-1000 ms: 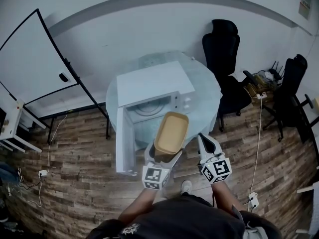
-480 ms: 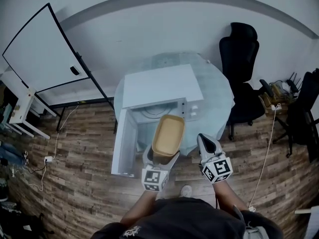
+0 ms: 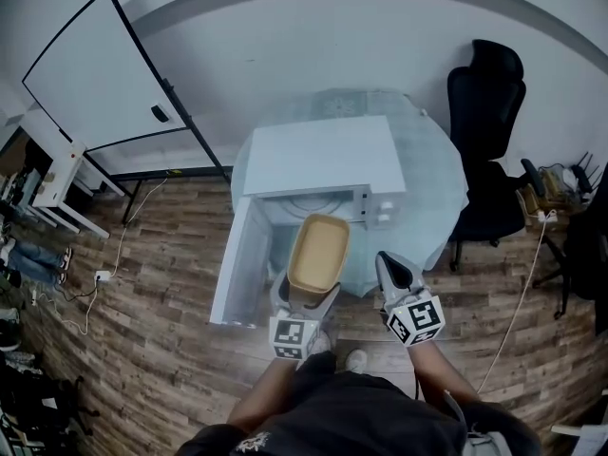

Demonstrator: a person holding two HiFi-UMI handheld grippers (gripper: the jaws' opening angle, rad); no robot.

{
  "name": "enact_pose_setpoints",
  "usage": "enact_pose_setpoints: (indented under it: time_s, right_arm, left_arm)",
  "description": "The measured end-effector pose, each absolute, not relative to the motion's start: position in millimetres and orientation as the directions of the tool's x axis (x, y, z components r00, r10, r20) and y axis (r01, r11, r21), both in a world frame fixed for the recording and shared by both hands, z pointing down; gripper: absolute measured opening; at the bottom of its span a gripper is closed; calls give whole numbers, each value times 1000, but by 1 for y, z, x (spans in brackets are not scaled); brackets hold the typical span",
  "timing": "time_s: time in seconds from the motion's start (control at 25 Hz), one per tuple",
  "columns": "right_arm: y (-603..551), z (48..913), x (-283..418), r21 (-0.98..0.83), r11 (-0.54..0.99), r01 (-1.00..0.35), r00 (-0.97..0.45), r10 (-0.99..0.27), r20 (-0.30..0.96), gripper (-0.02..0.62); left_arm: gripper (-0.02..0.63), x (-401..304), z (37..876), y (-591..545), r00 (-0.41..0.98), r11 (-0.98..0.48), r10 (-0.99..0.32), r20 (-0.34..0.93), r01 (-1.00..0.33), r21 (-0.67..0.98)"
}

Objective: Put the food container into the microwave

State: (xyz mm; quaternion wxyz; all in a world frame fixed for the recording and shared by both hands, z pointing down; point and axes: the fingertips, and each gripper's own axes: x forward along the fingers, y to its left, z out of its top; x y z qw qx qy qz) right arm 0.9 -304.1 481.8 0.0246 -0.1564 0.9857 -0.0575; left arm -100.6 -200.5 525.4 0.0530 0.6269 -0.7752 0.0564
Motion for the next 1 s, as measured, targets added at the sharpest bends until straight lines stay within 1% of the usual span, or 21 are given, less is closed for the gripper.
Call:
enact_pose_setpoints:
  time_s: [0.36, 0.8, 1.0]
  right_arm:
    - [-313, 500, -37, -129, 957, -259, -965, -261, 0, 2]
    - [-317, 534, -90, -133, 970, -202, -978, -191, 84, 2]
    - [-326, 554, -110, -140, 971, -195, -976, -179, 122, 2]
  left_arm:
    - [497, -132, 552, -207, -257, 264, -949, 183, -965, 9]
    - [496, -183, 603, -220, -278, 295, -921, 273, -955, 23]
    - [496, -204, 621, -232, -285, 312, -915, 286, -949, 52]
